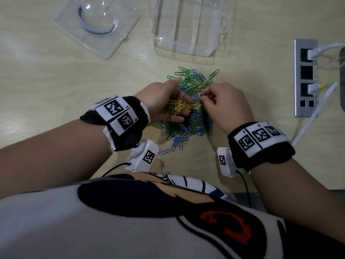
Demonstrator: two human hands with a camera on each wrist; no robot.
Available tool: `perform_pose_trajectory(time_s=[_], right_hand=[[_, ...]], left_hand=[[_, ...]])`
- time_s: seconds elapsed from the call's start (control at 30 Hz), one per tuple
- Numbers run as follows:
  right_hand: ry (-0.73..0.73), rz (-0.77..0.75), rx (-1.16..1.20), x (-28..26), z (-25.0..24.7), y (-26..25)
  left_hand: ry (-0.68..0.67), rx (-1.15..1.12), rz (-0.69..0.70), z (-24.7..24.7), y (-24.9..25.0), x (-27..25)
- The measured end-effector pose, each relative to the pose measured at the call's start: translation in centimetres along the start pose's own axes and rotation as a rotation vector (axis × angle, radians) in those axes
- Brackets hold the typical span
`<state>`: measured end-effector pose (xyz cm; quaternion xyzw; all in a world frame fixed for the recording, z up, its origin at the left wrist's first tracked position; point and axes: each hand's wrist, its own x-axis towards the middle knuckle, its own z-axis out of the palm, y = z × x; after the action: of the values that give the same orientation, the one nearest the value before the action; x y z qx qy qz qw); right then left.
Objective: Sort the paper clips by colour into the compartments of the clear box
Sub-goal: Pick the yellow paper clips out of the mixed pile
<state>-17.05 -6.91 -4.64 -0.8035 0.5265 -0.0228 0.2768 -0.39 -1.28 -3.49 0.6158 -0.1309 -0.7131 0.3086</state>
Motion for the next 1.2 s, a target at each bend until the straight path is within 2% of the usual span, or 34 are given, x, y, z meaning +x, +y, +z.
perform_pose_trajectory(time_s=[0.1,0.2,0.27,0.4,0.57,0.77,0.9,1.03,1.13,1.2], right_hand=[[0.017,-0.067,-0.018,-0.1,0.4,-0.4],[0.129,-0.237,0.184,-0.9,0.1,-1.9],[0.078,-0.318,0.22,-1.4,0.2,-3.0],[-0.037,-0.426,-0.016,-1.6,1.2,-4.1],[-0.005,-0.437,-0.049,-1.5,1.5,-4.1],[0.059,-0.372,0.167,-1.9,0.4,-3.6],[0.062,-0.25,0.331,-2.0,-0.3,-3.4],[0.064,-0.253,0.335,-2.0,-0.6,-3.2],[0.137,-0.259,0.336,-1.7,-0.6,-2.8],[0.202,-0.178,0.339,-1.5,-0.8,-2.1]], left_hand=[[-0.01,-0.021,-0.002,-0.1,0.2,-0.1],[-0.009,-0.054,0.014,0.0,0.4,-0.3],[-0.004,-0.072,0.03,-0.1,0.4,-0.3],[-0.012,-0.037,0.048,-0.2,0.1,0.0],[-0.032,-0.029,0.035,0.2,0.1,-0.1],[-0.023,-0.122,0.026,0.5,0.5,-0.3],[0.01,-0.127,0.024,0.6,0.4,-0.2],[0.004,-0.106,0.015,0.7,0.5,-0.3],[-0.02,-0.068,0.007,0.7,0.5,-0.5],[-0.027,-0.041,0.004,0.6,0.6,-0.4]])
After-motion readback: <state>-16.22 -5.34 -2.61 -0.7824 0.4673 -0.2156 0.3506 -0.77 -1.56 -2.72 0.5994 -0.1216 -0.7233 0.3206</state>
